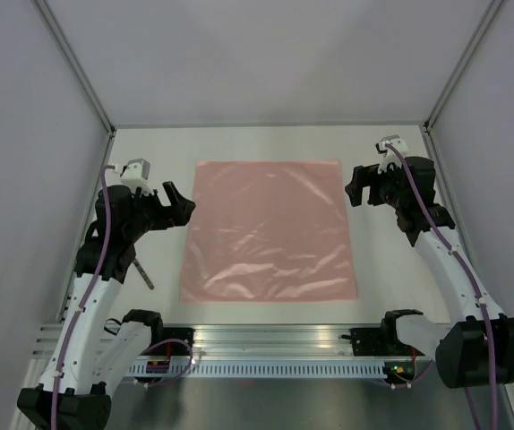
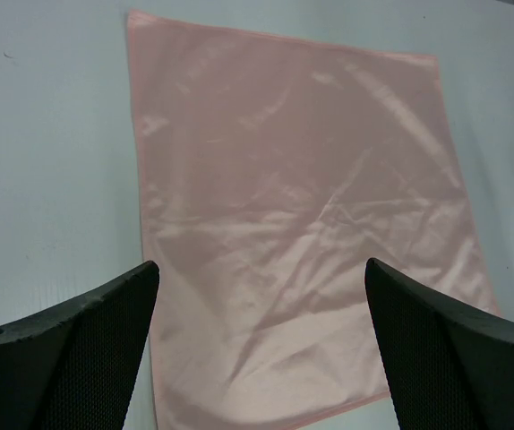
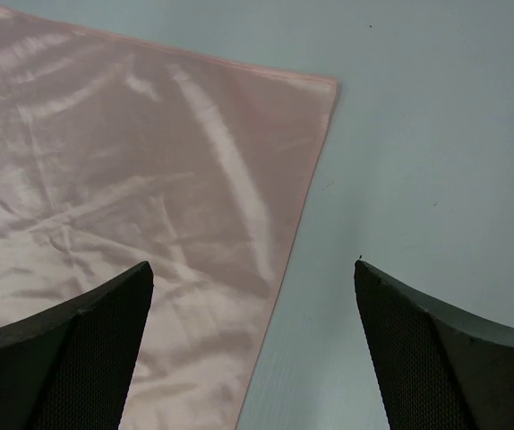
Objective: Fold the napkin, place the utensils inside, and roll it up
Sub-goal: Fold the napkin at the center of the board.
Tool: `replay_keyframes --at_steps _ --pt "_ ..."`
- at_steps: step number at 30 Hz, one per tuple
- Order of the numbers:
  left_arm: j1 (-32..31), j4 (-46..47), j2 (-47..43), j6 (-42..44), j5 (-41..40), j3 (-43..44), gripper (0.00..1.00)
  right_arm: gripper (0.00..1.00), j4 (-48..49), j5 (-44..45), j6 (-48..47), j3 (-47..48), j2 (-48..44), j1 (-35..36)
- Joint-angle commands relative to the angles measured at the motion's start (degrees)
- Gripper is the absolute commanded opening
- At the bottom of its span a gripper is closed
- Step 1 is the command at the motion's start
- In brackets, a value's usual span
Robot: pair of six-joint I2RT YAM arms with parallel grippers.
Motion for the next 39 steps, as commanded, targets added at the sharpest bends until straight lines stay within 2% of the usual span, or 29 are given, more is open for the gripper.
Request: replay_keyframes --at_steps 1,8,10,11,13,14,15,17,18,23,29,35,39 --pt "0.11 0.56 0.12 -1.82 2.09 -0.25 1.00 0.98 -0.22 1.18 -0.13 1.91 -1.15 0.25" --pt "-0.51 2.22 1.43 -1.82 3.23 0.71 0.95 0.98 -3.47 5.48 -0.57 4.45 2.10 0.25" --pt "-3.83 2.49 2.22 -2.96 1.49 1.85 0.94 0.98 -4.17 8.81 -0.31 5.25 4.03 0.25" --pt "-5.94 2.58 2.92 -3.40 0.17 2.38 0.93 0.98 -4.52 10.05 -0.22 5.69 4.65 0.25" --pt "-17.08 3.37 5.03 -4.63 -9.03 3.87 0.93 0.98 -4.44 12.33 -0.22 5.87 5.97 0.25" --pt "-21.73 3.80 6.08 -4.89 -16.73 4.49 0.94 0.98 -4.44 12.87 -0.22 5.95 6.15 0.25" --pt "-29.18 4.24 9.49 -5.77 -19.33 5.11 0.94 0.98 -4.35 13.40 -0.22 5.87 6.50 0.25" --pt "-35.02 5.21 13.02 -7.09 -25.55 6.78 0.93 0.98 -4.26 14.54 -0.22 5.87 6.85 0.25" --pt "-40.45 6.78 15.12 -7.44 -27.25 7.13 0.92 0.98 -4.26 14.54 -0.22 5.87 7.03 0.16" --pt "-56.81 12.94 30.68 -9.20 -36.12 10.03 0.89 0.98 -3.47 17.35 -0.39 5.60 7.29 0.16" --pt "-68.52 20.41 49.49 -7.89 -40.01 17.32 0.84 0.98 -3.21 17.88 -0.39 5.43 7.38 0.16" --pt "-74.59 21.04 64.42 -4.82 -39.57 28.48 0.77 0.98 -3.21 18.06 -0.57 5.43 7.82 0.07" --pt "-76.18 20.60 70.41 -4.02 -38.69 34.19 0.73 0.98 -3.21 18.15 -0.74 5.51 7.73 0.07"
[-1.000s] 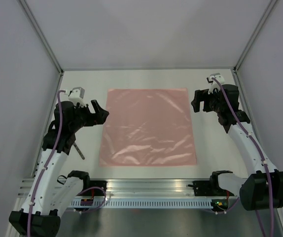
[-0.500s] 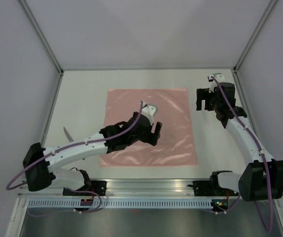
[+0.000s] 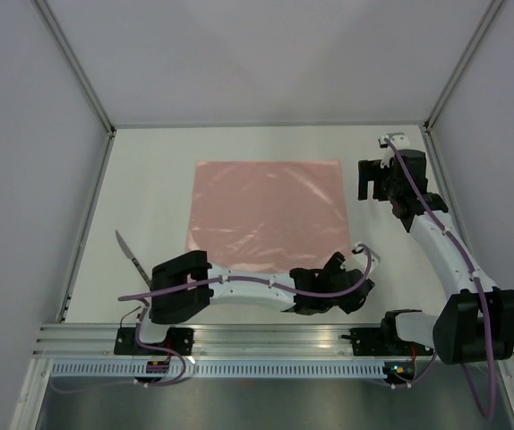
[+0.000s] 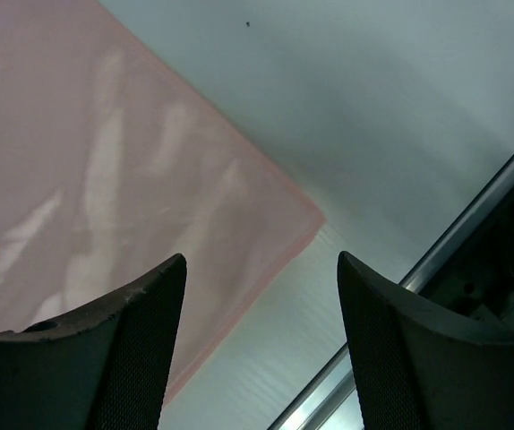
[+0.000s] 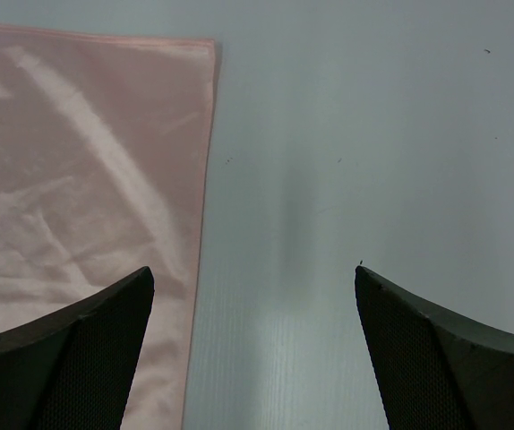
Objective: Fold the napkin, place the utensils inside, and roll it up
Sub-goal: Fold the napkin at the center of the board.
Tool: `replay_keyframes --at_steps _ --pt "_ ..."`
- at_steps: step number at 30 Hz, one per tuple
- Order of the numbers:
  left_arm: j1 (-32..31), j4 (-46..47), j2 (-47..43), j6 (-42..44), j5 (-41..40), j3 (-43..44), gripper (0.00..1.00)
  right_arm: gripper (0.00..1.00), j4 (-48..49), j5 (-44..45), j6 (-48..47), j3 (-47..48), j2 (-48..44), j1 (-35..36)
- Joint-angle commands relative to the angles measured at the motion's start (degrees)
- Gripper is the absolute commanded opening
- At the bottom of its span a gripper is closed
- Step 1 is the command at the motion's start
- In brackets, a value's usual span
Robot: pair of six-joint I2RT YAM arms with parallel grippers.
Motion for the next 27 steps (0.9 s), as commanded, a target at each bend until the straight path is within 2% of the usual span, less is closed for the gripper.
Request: replay_keyframes --at_steps 1,14,27 --pt "-1.21 2.28 3.72 2.10 -0.53 5.15 0.73 0.98 -0.26 2.10 -0.33 1.71 0.13 0.01" --pt "-3.24 1.67 11.72 3.68 0.27 10.87 0.70 0.98 -0.17 2.02 -0.33 1.54 0.04 0.01" --pt "-3.33 1.23 14.62 4.74 -3.16 12.01 0.56 0.98 -0.26 1.49 -0.42 1.53 0.04 0.01"
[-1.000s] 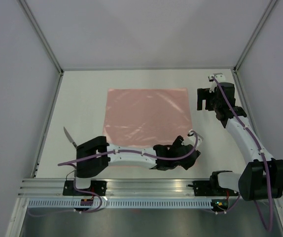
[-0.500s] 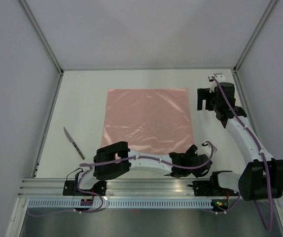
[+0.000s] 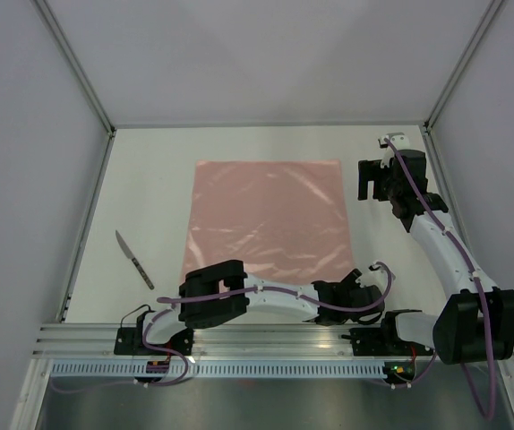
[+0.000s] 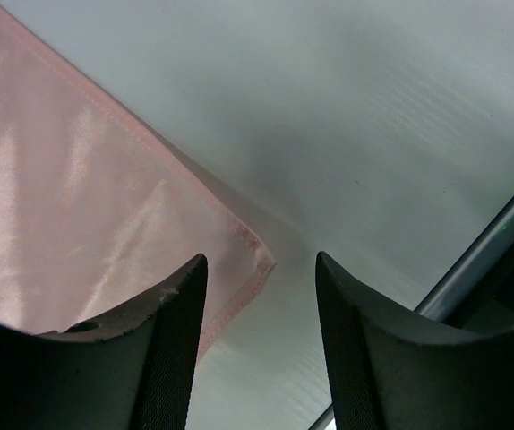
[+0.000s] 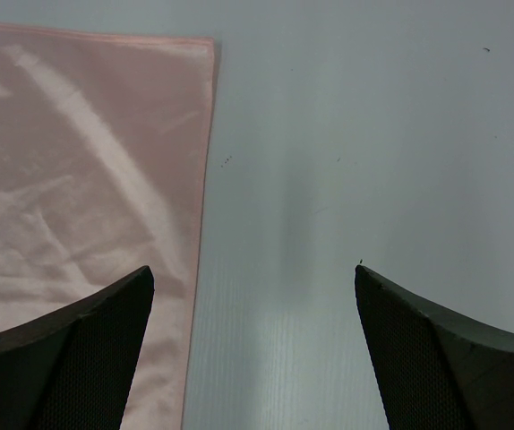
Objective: Fold the napkin, place the utensils inside, and roll it up
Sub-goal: Fold the napkin at the center of the board.
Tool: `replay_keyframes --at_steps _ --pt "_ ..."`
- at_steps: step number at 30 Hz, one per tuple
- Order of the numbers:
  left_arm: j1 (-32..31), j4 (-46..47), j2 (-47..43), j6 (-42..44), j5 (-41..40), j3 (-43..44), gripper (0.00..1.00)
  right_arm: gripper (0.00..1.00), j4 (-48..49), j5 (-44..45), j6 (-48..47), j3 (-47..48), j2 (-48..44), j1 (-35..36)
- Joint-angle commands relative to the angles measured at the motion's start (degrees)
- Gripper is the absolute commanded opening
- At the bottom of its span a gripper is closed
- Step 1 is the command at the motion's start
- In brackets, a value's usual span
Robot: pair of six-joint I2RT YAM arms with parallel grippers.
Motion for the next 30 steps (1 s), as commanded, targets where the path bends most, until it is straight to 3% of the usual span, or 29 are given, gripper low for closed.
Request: replay_keyframes --at_steps 1,8,20,30 --pt "-0.44 0.59 0.92 2.40 -2.87 2.46 0.55 0.98 -0.26 1.36 -0.42 1.53 0.04 0.01" --pt "-0.53 0.86 1.36 3.37 -4.55 2.55 0.43 0.98 -0.26 1.36 -0.50 1.54 -0.14 -0.08" --pt "-1.41 2.43 0.40 5.91 -3.85 2.73 0.02 0.98 -0.26 1.27 -0.68 1.45 -0.23 0.01" --pt "-2.64 4.72 -0.22 7.32 -0.68 3.78 0.02 0.98 -0.35 1.27 -0.86 1.45 -0.23 0.01"
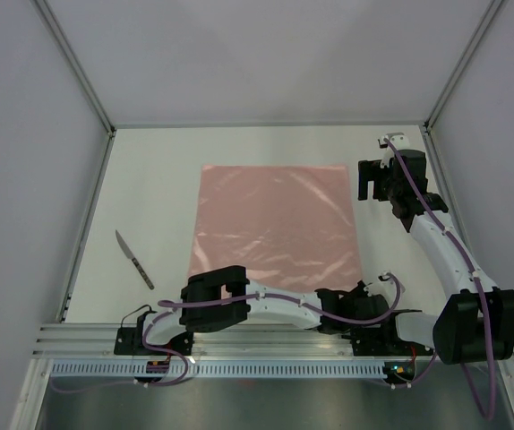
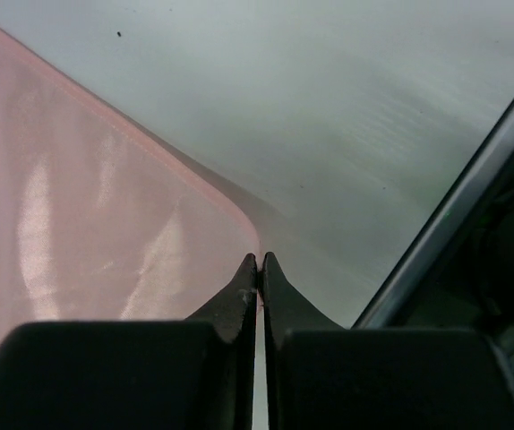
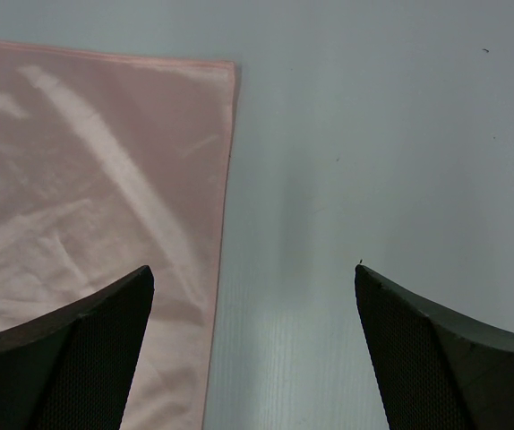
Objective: Fold the napkin, place the utensils inside, and roll it up
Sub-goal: Fold the napkin at the center of the board.
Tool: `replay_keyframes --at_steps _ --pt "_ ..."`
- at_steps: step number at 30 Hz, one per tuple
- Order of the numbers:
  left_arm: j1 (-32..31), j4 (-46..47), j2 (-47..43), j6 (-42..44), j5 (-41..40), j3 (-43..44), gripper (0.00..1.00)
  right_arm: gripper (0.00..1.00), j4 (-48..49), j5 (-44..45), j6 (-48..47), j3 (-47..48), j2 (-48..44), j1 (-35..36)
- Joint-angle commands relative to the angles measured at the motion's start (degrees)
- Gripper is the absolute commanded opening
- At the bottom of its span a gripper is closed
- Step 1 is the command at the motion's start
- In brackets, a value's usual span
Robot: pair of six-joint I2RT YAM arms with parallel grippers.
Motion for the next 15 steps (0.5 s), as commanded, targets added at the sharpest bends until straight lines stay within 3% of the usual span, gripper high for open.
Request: replay_keyframes --at_steps 1,8,15 --pt "-0.34 2.76 -1.21 2.12 1.00 2.62 0.02 0.98 -0.43 1.36 -0.42 1.36 -0.23 0.01" --pt "3.61 2.23 -4.45 -0.69 2.32 0.17 0.02 0.98 -0.52 1.27 -0.51 1.36 -0.05 -0.08" --pt "12.64 3.54 -12.80 -4.81 6.43 -7.91 0.02 0.98 -0.52 1.09 -0.59 1.45 -0.14 0.01"
